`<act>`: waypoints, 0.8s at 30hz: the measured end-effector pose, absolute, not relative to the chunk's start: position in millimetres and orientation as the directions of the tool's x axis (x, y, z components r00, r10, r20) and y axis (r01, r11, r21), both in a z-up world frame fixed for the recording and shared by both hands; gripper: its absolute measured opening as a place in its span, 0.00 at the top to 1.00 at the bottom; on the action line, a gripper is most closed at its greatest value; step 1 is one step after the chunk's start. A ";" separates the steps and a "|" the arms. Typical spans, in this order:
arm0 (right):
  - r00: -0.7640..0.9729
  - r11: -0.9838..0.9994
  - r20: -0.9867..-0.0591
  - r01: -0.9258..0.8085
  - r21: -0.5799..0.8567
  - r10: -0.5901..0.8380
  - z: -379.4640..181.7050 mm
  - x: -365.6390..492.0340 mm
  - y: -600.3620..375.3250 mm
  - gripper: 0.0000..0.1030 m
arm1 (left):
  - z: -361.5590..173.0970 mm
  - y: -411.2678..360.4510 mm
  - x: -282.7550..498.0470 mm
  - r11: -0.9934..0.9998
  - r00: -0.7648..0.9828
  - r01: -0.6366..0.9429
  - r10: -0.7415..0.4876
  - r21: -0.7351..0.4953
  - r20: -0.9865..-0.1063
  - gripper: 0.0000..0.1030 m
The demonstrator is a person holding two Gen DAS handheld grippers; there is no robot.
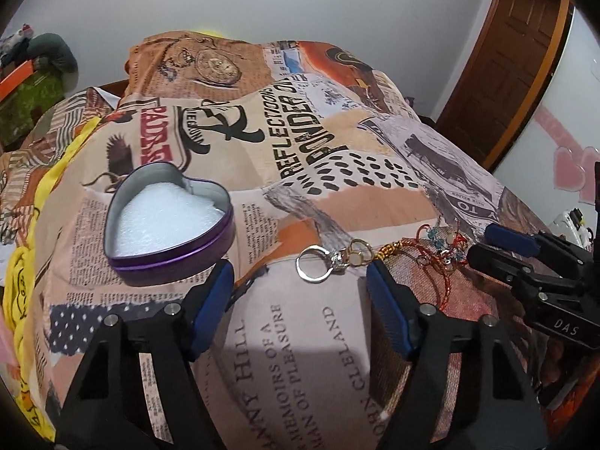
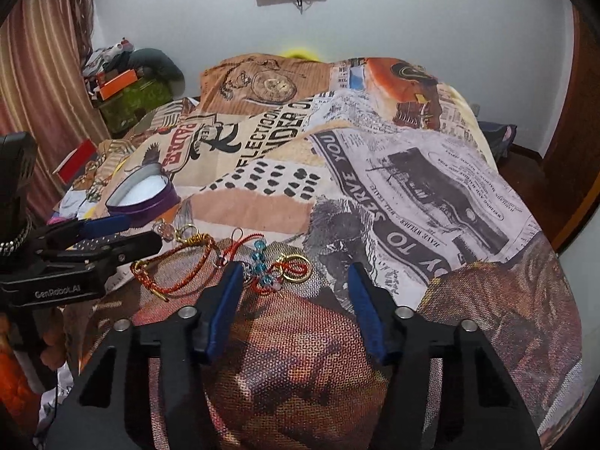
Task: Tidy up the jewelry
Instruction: 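Lower the left tool toward the silver stone ring while the right tool approaches a gold ring, then close the left tool on the silver stone ring while the right tool grasps the gold ring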
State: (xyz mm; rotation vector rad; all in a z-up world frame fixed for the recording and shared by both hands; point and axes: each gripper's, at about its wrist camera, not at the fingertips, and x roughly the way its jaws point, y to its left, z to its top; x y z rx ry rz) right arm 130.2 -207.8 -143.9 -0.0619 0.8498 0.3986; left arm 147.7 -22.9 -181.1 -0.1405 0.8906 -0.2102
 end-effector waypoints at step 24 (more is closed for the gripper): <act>0.550 0.921 -0.774 -0.376 0.105 0.313 -153.5 149.8 -202.4 0.78 | -188.4 -19.7 160.8 0.965 0.612 0.126 -0.259 -0.232 -0.747 0.71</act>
